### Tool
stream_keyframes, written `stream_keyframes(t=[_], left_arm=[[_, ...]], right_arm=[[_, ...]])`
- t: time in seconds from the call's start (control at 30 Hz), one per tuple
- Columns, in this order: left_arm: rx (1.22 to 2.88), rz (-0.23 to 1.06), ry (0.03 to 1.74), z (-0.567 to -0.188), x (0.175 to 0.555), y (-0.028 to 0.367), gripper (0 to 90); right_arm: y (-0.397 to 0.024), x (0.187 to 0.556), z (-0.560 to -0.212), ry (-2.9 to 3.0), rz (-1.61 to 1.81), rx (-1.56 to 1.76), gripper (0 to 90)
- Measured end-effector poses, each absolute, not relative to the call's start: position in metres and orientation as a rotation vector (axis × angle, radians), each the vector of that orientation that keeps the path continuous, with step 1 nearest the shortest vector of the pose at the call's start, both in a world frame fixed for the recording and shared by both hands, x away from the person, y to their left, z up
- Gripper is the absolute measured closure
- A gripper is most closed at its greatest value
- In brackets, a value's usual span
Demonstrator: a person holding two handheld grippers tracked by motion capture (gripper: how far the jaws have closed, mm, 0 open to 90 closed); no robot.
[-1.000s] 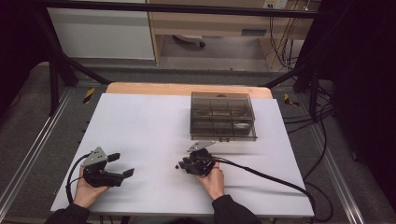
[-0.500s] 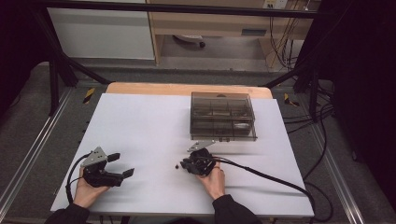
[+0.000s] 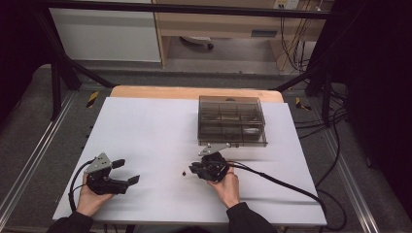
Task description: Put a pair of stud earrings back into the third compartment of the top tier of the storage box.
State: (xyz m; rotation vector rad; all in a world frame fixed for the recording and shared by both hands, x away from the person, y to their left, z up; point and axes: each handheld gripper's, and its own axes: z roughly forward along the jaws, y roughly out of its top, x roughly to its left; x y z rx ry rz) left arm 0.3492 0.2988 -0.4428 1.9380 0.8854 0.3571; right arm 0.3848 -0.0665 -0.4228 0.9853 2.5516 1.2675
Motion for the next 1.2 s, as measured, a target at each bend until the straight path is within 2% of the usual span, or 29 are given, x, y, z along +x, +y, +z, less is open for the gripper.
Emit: stream_keyframes(t=[0.63,1.2], left_arm=[[1.938,0.358,0.886,-0.443,0.349,0.299,9.1],[1.940,0.357,0.888,-0.443,0.349,0.299,9.1]], right_arm=[[-0.097,0.379,-0.375,2.481,1.304,0.964,79.4],[-0.161,0.393,-0.349,2.323,1.279,1.096,79.4]])
